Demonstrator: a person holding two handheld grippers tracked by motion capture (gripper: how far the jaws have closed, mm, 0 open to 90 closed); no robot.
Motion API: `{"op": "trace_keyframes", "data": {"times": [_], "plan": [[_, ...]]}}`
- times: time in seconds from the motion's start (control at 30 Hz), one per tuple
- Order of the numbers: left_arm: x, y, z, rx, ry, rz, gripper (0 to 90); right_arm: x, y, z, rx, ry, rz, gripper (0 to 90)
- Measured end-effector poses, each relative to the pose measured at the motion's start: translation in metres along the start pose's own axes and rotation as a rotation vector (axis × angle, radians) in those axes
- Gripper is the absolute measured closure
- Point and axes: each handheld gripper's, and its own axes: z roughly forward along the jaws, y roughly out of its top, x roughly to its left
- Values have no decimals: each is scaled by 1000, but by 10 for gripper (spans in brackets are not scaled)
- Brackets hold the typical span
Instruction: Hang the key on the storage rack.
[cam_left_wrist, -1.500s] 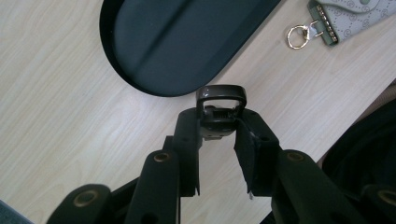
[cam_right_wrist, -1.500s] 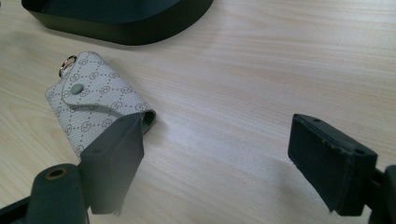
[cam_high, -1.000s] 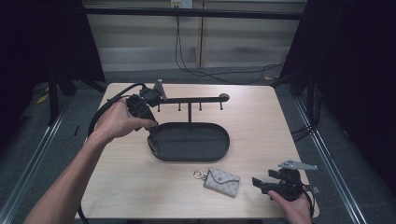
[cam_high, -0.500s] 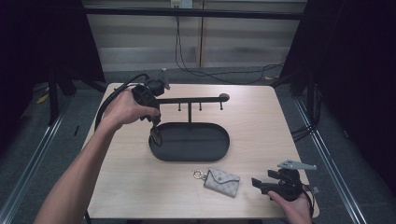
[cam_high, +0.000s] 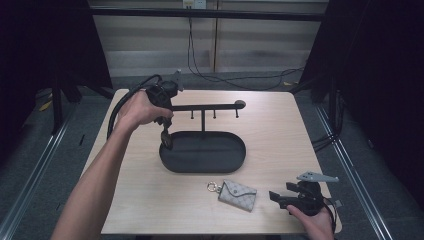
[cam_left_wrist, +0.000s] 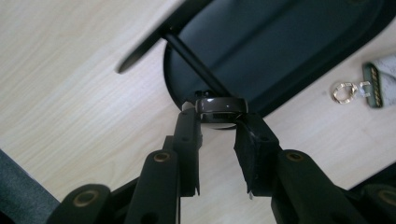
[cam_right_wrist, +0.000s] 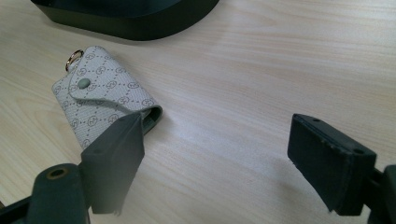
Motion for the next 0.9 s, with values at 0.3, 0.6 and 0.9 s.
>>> {"op": "trace_keyframes", "data": {"times": [0.3,0.6,0.9], "plan": [[-3,8,1,0,4,-10,707,0,0,-1,-1,2,-3,187],[1,14,8,8,4,-68,707,0,0,0,1,7,-7,188],[3,17,10,-2,0,-92,704,1,0,1,11,3,-9,193]]}}
